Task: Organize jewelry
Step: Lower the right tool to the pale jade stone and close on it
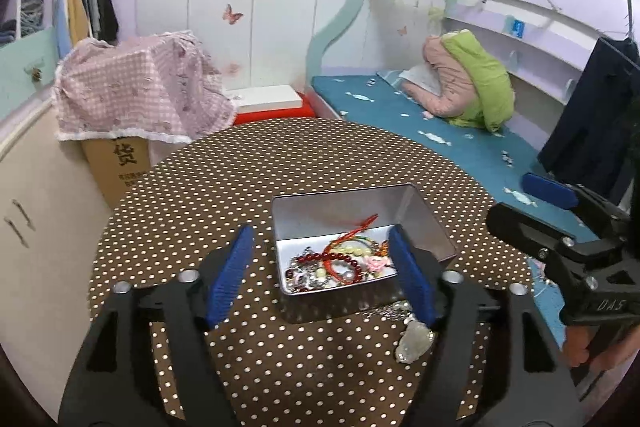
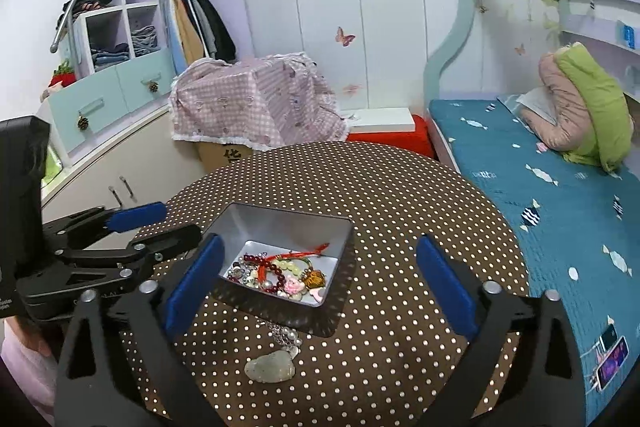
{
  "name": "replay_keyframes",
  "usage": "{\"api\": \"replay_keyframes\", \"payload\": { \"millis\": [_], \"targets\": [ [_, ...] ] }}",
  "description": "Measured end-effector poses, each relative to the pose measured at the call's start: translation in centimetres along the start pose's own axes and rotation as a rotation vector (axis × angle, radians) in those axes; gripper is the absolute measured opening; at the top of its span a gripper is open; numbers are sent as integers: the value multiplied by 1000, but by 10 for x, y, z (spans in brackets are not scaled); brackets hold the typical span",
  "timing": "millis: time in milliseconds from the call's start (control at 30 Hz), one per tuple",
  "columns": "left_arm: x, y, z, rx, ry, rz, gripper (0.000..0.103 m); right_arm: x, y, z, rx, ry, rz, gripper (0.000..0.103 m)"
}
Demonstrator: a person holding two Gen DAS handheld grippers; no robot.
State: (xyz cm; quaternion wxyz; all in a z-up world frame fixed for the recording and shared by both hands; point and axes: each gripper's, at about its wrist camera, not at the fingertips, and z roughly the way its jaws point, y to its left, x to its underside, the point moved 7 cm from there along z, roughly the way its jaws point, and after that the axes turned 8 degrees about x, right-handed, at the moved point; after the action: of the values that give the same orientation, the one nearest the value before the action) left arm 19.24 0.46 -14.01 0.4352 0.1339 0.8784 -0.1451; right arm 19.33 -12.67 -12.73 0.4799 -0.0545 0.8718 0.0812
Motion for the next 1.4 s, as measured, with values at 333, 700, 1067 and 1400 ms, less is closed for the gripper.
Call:
{"api": "replay_keyframes", "payload": {
  "millis": [333,700,1067,1400],
  "targets": [
    [26,9,-12,-70,24,-12,93,31,-4,-4,62,53,17,95],
    [71,22,-10,-83,86,-24,94,85,24,18,49,209,2,95],
    [101,53,-10,-118,140,-88,95,94,46,26,80,177,-64,95],
    [115,65,-8,-124,164,-121,95,100,47,34,86,179,-42,95]
  ]
}}
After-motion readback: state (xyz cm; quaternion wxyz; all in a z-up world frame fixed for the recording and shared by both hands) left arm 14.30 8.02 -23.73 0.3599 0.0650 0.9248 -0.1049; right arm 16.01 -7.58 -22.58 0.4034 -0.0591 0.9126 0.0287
